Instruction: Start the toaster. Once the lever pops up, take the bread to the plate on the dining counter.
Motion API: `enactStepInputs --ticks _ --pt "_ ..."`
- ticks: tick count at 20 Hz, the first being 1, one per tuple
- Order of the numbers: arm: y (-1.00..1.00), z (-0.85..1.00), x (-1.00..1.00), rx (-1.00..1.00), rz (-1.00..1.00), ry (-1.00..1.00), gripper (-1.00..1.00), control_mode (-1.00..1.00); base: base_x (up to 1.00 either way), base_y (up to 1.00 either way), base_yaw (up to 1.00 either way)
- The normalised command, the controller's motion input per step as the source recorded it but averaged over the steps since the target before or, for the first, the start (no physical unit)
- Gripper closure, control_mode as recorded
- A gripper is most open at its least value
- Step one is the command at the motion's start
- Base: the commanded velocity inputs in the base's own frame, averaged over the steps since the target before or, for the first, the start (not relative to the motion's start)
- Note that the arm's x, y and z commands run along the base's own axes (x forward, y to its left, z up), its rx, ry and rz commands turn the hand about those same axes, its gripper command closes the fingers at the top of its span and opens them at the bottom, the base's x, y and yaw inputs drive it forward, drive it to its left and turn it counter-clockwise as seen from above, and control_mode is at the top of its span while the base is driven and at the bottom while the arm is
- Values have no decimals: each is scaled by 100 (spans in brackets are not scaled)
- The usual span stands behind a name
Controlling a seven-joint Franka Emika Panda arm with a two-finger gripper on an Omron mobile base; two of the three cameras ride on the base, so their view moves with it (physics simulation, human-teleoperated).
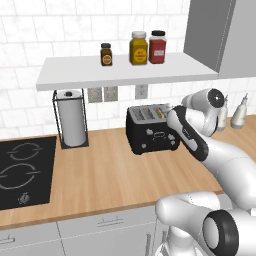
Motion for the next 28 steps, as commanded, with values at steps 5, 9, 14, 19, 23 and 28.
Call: enactStepInputs --ticks 5,9,14,19,23,28 --pt "0 0 0 0 0 0 -100 -100 0 0 0" --pt "0 0 0 0 0 0 -100 -100 0 0 0" --pt "0 0 0 0 0 0 -100 -100 0 0 0" --pt "0 0 0 0 0 0 -100 -100 0 0 0" --pt "0 0 0 0 0 0 -100 -100 0 0 0" --pt "0 0 0 0 0 0 -100 -100 0 0 0"
